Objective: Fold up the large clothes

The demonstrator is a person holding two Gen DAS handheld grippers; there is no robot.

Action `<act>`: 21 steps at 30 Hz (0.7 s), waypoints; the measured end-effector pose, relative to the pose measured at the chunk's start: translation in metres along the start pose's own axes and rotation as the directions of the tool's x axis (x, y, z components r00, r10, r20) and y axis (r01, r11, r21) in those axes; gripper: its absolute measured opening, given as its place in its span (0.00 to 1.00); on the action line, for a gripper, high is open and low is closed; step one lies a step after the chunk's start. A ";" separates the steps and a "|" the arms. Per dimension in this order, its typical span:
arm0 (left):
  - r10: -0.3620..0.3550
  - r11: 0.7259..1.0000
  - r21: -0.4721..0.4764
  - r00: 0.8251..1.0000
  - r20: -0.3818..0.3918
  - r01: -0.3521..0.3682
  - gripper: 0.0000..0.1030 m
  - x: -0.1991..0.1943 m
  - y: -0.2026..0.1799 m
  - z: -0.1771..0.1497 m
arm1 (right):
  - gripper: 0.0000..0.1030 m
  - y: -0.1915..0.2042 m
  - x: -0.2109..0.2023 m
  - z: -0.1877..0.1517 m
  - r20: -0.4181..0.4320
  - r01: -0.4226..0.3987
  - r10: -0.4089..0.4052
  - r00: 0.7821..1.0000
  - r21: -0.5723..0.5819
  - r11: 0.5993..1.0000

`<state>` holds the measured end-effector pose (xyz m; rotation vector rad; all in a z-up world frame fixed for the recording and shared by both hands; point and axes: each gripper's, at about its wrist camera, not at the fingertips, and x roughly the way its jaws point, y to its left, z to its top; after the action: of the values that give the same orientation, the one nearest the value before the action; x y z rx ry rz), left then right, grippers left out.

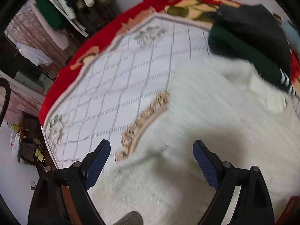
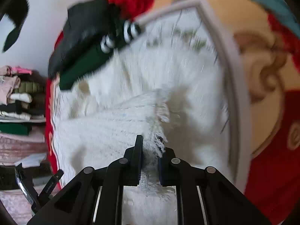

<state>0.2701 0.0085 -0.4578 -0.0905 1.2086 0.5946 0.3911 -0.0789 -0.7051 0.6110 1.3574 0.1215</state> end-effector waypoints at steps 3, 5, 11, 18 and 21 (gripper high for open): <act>0.021 1.000 -0.013 1.000 0.018 -0.021 0.87 0.014 -0.008 0.019 | 0.12 -0.011 0.009 0.015 0.017 0.081 -0.081 0.997 -0.013 0.997; 0.051 0.999 -0.015 0.999 -0.009 -0.052 0.87 0.041 -0.014 0.031 | 0.09 -0.022 0.030 0.021 -0.024 0.128 -0.128 0.991 -0.008 0.992; 0.101 0.987 0.136 0.992 -0.071 -0.091 0.96 0.118 -0.035 0.039 | 0.37 -0.037 0.047 0.026 -0.133 0.113 -0.111 0.985 0.009 0.994; 0.020 0.983 0.182 0.999 -0.029 -0.014 0.96 0.062 0.004 0.012 | 0.56 -0.004 -0.022 -0.036 -0.087 0.104 -0.103 0.991 0.008 0.995; 0.051 0.976 0.211 0.998 -0.025 -0.045 0.96 0.042 0.019 -0.015 | 0.56 0.012 -0.019 -0.072 -0.199 0.046 -0.037 0.979 0.044 0.998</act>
<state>0.2579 0.0351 -0.4967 0.1092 1.2995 0.5054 0.3229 -0.0524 -0.6887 0.6231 1.5687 0.1186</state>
